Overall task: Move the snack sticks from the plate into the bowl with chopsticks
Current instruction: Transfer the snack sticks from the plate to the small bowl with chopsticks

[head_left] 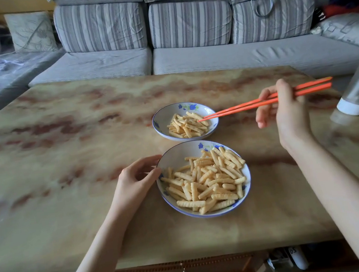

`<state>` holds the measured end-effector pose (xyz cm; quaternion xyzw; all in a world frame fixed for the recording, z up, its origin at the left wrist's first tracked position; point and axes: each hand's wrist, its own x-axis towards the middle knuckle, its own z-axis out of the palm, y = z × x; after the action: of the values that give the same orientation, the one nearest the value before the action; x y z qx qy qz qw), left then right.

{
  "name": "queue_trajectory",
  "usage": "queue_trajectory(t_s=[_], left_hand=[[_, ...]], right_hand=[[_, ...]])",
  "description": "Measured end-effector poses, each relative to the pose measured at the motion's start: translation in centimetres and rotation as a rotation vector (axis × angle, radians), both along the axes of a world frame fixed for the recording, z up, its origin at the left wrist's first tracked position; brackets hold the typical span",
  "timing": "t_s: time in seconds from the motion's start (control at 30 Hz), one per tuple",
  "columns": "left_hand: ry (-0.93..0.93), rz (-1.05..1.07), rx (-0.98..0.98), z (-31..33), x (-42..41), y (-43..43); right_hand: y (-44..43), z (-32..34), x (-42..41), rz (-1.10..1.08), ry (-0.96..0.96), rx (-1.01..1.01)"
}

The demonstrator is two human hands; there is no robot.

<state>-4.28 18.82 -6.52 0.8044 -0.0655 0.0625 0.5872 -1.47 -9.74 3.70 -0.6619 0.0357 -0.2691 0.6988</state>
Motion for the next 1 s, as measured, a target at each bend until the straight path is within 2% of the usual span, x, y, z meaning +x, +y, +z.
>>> queue_trajectory(t_s=[0.27,0.43,0.57,0.73,1.0], left_hand=[[0.007,0.000,-0.001,-0.1,0.1,0.1],[0.007,-0.001,-0.008,-0.2,0.2,0.1],[-0.001,0.000,-0.005,-0.2,0.2,0.1],[-0.005,-0.008,-0.003,-0.1,0.2,0.1],[-0.011,-0.005,-0.011,-0.1,0.2,0.1]], right_hand=[[0.7,-1.5,2.9,0.017,0.055,-0.141],[-0.2,-1.4,1.3,0.034,0.037,-0.121],[-1.0,-0.7,-0.9,0.154,0.057,-0.104],[-1.6,0.1,-3.0,0.262,0.094,-0.173],[-1.6,-0.2,-4.0,0.282,0.158,-0.260]])
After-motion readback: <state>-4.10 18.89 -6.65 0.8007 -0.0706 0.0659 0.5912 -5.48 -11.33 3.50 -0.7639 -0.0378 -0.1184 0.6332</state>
